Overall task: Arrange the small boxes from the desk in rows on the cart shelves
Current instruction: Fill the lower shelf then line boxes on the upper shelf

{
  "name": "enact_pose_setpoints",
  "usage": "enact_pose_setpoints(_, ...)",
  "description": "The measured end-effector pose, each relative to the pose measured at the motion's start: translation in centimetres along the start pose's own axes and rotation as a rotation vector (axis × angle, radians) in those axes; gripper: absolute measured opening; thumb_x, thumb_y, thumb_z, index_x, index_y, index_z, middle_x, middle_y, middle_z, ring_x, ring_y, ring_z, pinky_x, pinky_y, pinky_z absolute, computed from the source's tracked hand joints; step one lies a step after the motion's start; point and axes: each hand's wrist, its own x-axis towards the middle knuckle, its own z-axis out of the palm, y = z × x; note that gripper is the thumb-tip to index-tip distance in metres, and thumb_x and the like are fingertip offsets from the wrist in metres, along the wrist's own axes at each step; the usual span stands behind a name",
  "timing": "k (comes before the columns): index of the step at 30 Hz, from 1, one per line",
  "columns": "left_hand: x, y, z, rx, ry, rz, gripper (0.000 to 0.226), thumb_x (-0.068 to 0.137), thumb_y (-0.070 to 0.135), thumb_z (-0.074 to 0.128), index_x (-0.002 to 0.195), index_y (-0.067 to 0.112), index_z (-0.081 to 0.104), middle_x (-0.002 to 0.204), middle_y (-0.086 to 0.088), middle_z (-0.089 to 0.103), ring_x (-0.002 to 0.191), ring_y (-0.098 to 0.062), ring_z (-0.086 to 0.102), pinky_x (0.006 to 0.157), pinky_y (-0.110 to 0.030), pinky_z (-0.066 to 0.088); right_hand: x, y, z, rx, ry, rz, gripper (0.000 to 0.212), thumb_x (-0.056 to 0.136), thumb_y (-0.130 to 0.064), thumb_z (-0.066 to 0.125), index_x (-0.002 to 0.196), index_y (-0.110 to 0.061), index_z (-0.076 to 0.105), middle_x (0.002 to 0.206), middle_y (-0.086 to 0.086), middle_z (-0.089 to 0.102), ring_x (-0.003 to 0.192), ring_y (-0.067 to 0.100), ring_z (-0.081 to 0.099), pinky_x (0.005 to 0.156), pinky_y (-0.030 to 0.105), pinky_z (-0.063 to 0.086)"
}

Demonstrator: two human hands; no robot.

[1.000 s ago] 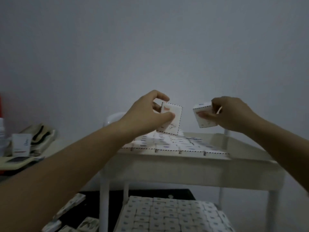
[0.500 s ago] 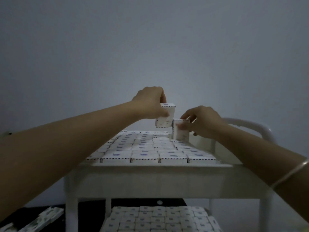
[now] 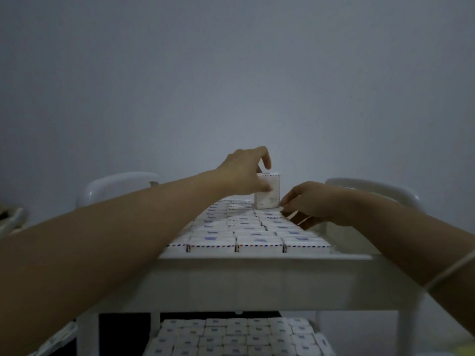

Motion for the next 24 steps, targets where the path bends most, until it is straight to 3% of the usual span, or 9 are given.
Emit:
enact_pose_setpoints(6, -0.1, -1.0, 0.3, -0.014, -0.206, 0.015, 0.028, 0.077, 0.033, 0.080, 0.098, 0.030, 0.062, 0.102, 0.006, 0.062, 0.089, -0.006, 0.059, 0.082, -0.025, 0.046, -0.9, -0.6, 0.7, -0.182, 0.016, 0.075, 0.023, 0.099, -0.011, 0.049, 0.116, 0.000, 0.059, 0.083, 0.006, 0.065, 0.060, 0.013, 0.063, 0.046, 0.020, 0.051)
enact_pose_setpoints(10, -0.6, -1.1, 0.4, 0.000, -0.353, -0.022, 0.013, 0.085, 0.030, 0.073, 0.097, 0.031, 0.067, 0.095, 0.011, 0.069, 0.093, -0.008, 0.063, 0.093, -0.031, 0.048, -1.1, -1.3, 0.7, -0.216, 0.241, -0.066, 0.021, 0.100, -0.021, 0.048, 0.114, -0.007, 0.056, 0.099, 0.008, 0.070, 0.075, 0.019, 0.070, 0.071, 0.036, 0.061)
enact_pose_setpoints(13, -1.6, -0.4, 0.1, 0.094, -0.402, -0.030, 0.020, 0.093, 0.022, 0.059, 0.106, 0.032, 0.071, 0.114, 0.004, 0.069, 0.102, -0.013, 0.061, 0.098, -0.031, 0.046, -2.2, -2.2, 0.7, -0.243, 0.433, -0.263, 0.005, 0.097, -0.027, 0.051, 0.101, -0.027, 0.054, 0.096, -0.001, 0.071, 0.081, 0.018, 0.070, 0.080, 0.043, 0.058)
enact_pose_setpoints(15, -2.7, 0.4, -0.7, 0.129, -0.403, -0.047, 0.029, 0.097, 0.019, 0.051, 0.117, 0.029, 0.068, 0.125, 0.005, 0.064, 0.112, -0.015, 0.057, 0.099, -0.025, 0.041, -3.7, -3.1, 1.5, -0.227, 0.510, -0.395, 0.006, 0.096, -0.028, 0.051, 0.101, -0.030, 0.055, 0.101, -0.007, 0.066, 0.088, 0.016, 0.066, 0.083, 0.041, 0.055)
enact_pose_setpoints(17, -4.4, 1.5, -2.6, 0.103, -0.315, -0.057, 0.027, 0.099, 0.018, 0.049, 0.118, 0.019, 0.067, 0.116, 0.006, 0.064, 0.109, -0.015, 0.056, 0.090, -0.022, 0.039, -5.8, -4.2, 3.1, -0.217, 0.581, -0.534, 0.012, 0.096, -0.028, 0.051, 0.105, -0.026, 0.059, 0.102, -0.009, 0.063, 0.087, 0.013, 0.061, 0.080, 0.034, 0.051)
enact_pose_setpoints(20, -8.9, 2.6, -6.6, 0.038, -0.072, -0.049, 0.017, 0.093, 0.007, 0.047, 0.088, 0.012, 0.062, 0.083, 0.002, 0.061, 0.084, -0.021, 0.061, 0.072, -0.029, 0.049, -9.5, -6.1, 6.3, -0.087, 0.607, -0.720, 0.021, 0.098, -0.036, 0.047, 0.097, -0.022, 0.062, 0.092, -0.010, 0.064, 0.075, 0.007, 0.057, 0.069, 0.029, 0.045)
enact_pose_setpoints(22, -13.3, 2.2, -9.0, 0.046, 0.067, -0.025, 0.019, 0.087, 0.003, 0.052, 0.085, 0.018, 0.063, 0.078, 0.008, 0.061, 0.074, -0.013, 0.063, 0.063, -0.028, 0.050, -11.7, -7.2, 8.9, -0.044, 0.604, -0.843, 0.036, 0.100, -0.041, 0.037, 0.088, -0.019, 0.062, 0.078, -0.010, 0.062, 0.068, 0.007, 0.055, 0.062, 0.031, 0.044)
enact_pose_setpoints(24, -18.3, 0.8, -10.8, 0.128, 0.174, -0.014, 0.021, 0.088, 0.013, 0.056, 0.082, 0.031, 0.063, 0.079, 0.015, 0.064, 0.065, 0.001, 0.058, 0.063, -0.025, 0.044, -13.6, -8.2, 11.8, -0.022, 0.573, -0.966, 0.042, 0.099, -0.044, 0.030, 0.083, -0.019, 0.060, 0.069, -0.010, 0.057, 0.064, 0.009, 0.054, 0.057, 0.032, 0.042)
